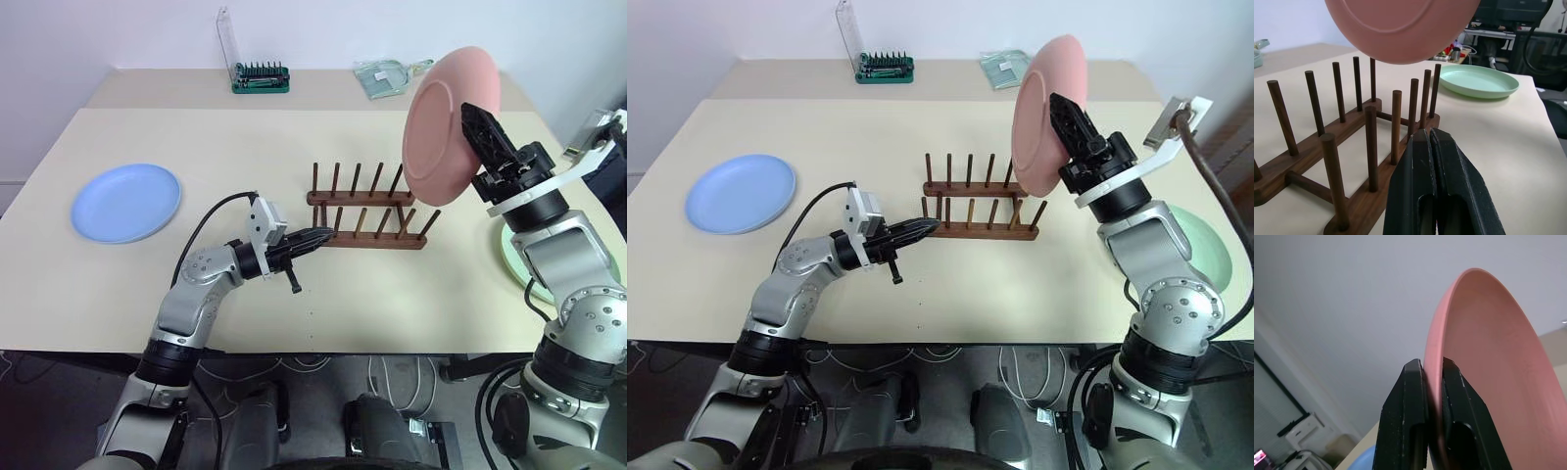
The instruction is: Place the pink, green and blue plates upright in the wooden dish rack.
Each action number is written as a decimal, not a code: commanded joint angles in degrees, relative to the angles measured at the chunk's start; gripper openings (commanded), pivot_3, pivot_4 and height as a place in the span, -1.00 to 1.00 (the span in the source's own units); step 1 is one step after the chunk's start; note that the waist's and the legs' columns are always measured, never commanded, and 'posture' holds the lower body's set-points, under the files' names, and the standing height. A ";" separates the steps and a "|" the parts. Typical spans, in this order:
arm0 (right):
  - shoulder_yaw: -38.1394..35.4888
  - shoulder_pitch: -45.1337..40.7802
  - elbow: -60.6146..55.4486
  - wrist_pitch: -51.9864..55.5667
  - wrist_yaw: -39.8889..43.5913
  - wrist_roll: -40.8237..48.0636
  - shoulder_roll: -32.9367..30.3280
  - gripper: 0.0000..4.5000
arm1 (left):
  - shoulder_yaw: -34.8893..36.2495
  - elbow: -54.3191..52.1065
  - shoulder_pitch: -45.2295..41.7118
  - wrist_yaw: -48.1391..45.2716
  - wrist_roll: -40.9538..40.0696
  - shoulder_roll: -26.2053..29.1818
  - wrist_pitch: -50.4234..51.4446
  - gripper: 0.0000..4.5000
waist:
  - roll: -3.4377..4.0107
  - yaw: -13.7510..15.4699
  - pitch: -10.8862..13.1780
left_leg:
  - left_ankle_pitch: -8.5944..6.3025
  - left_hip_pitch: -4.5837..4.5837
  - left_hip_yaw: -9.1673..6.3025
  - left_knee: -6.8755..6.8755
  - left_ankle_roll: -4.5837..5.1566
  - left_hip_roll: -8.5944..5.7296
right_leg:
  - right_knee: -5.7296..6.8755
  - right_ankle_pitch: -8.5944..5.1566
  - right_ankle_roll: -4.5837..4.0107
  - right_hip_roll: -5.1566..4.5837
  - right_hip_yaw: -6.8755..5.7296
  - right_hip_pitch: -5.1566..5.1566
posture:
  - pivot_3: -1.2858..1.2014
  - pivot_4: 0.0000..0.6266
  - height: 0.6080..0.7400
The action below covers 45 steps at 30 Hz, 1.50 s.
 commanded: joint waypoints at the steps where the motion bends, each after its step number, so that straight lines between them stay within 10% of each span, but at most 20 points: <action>1: 0.14 -0.01 -0.33 -1.96 0.09 0.48 -0.07 -0.98 | 0.64 -1.68 0.08 -0.42 -0.68 0.33 -0.80 -0.99 | 0.00 0.00 0.00 | 0.00 0.00 0.00 0.00 0.00 0.00 | 0.00 0.00 0.00 0.00 0.00 0.00 | 0.03 -0.52 0.88; 23: 2.56 3.64 4.92 -4.38 -2.16 -2.71 2.07 -0.98 | 0.46 -1.36 0.89 -1.31 -0.73 0.70 -1.38 -0.99 | 0.00 0.02 0.00 | 0.00 -0.03 0.00 -0.03 0.00 0.00 | -0.01 0.00 0.00 -0.01 0.00 -0.03 | 0.03 -0.52 0.88; 33: 2.55 3.45 5.80 -4.78 -1.39 -4.71 1.75 0.98 | 0.41 -2.15 0.79 -0.93 -0.91 0.81 -0.46 -0.99 | 0.00 0.01 0.00 | 0.00 -0.04 0.00 -0.05 0.00 0.00 | -0.02 0.00 0.00 -0.01 0.01 -0.05 | 0.03 -0.52 0.88; 45: -7.88 8.32 2.84 -2.51 10.76 -12.92 -22.23 0.98 | -1.25 -3.87 1.27 -3.12 -2.04 1.64 3.01 -0.99 | 0.03 0.45 0.01 | -0.01 -0.19 -0.01 -0.07 0.01 -0.01 | -0.20 0.00 0.00 -0.02 -0.01 -0.08 | 0.03 -0.52 0.88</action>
